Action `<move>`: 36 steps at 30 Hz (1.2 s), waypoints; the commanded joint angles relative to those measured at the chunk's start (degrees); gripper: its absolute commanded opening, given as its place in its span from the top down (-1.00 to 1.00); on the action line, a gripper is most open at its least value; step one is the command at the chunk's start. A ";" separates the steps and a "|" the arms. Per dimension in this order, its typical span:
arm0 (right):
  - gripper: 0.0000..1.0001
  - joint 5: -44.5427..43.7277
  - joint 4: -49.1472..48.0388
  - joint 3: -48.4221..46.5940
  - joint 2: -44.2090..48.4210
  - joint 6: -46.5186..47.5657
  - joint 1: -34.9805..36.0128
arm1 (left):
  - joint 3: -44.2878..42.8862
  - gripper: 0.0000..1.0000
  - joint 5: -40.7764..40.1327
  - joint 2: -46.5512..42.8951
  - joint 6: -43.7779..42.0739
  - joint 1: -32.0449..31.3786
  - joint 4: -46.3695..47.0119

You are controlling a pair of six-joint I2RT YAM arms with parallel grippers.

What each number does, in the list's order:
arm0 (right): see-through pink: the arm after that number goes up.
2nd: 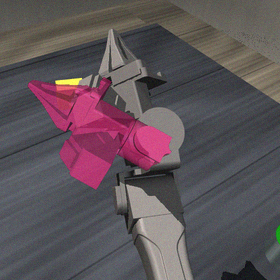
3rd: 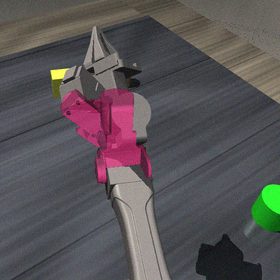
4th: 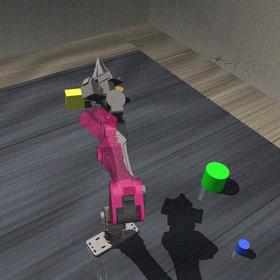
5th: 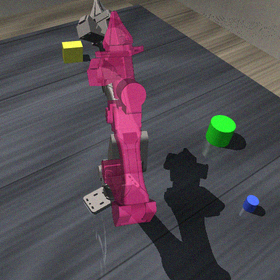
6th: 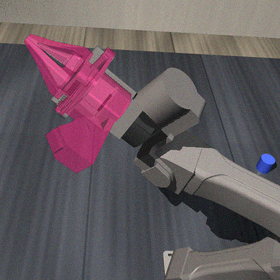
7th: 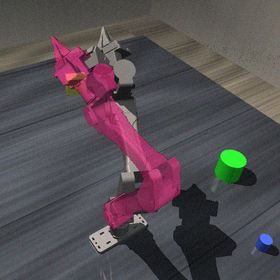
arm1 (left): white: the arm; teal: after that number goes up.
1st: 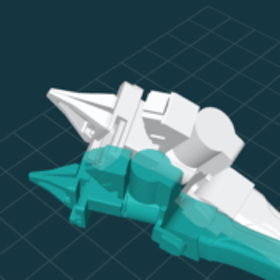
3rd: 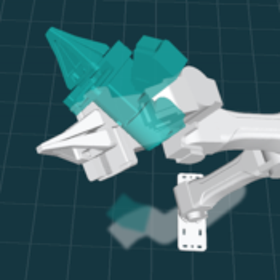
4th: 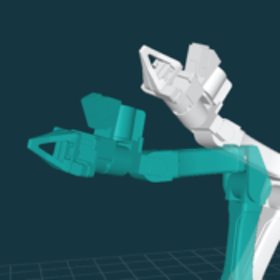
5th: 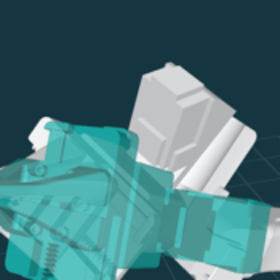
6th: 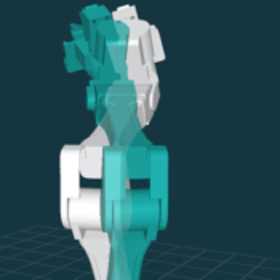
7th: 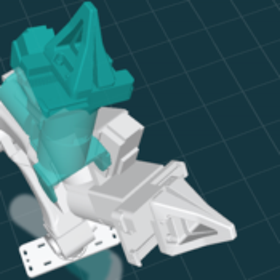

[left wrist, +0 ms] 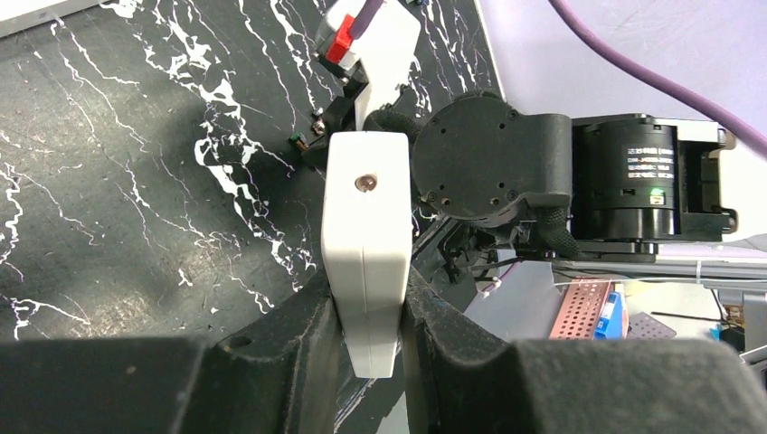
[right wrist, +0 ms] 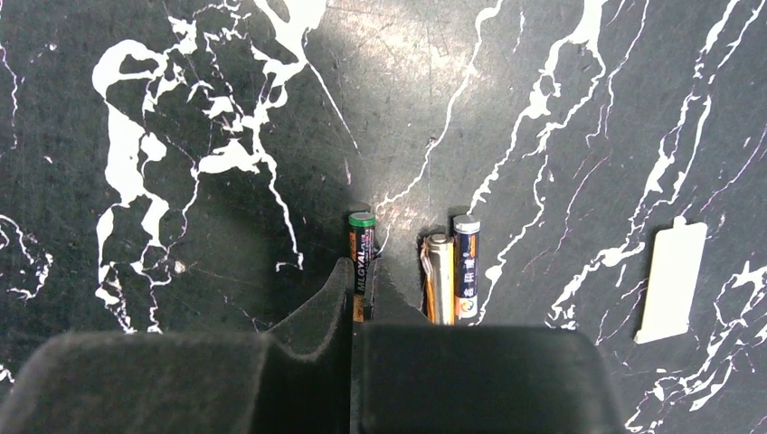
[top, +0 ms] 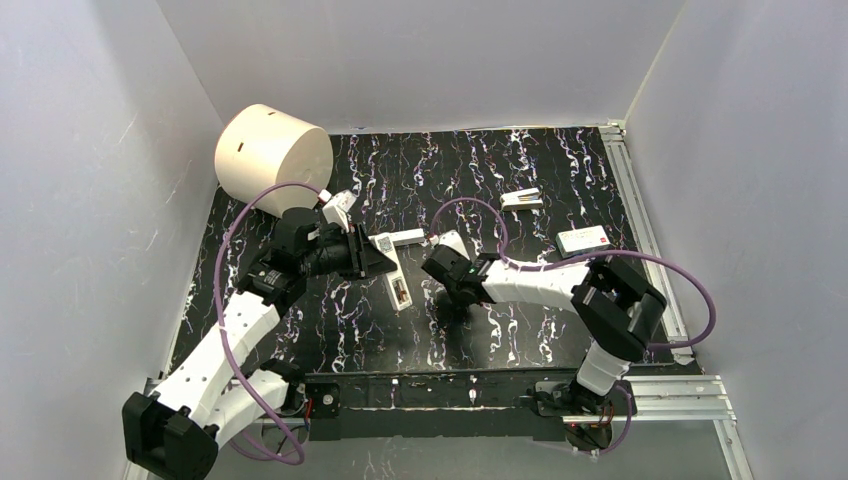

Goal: Load the batteries into the remote control
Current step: Pick up the battery from the center of the board, then load the battery into the remote control.

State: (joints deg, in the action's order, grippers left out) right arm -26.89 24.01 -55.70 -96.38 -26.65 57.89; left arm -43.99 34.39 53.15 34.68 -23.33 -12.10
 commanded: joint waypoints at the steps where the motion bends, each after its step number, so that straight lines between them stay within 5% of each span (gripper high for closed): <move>1: 0.96 2.20 1.61 -1.26 4.59 -1.53 0.32 | -0.84 1.00 -0.72 0.64 0.02 0.08 -1.08; 19: 0.96 29.09 -4.18 -5.60 23.76 -5.83 0.35 | 6.00 1.00 7.09 12.42 18.55 -0.56 22.47; 36: 0.91 28.62 -0.65 -8.10 22.68 -5.25 0.36 | 8.55 1.00 7.45 11.83 21.39 -0.56 26.95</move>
State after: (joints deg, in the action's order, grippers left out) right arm 2.31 22.61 -60.75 -73.65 -32.18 58.15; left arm -35.97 40.10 66.24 55.37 -23.75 12.84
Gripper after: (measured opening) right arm 0.064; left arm 0.236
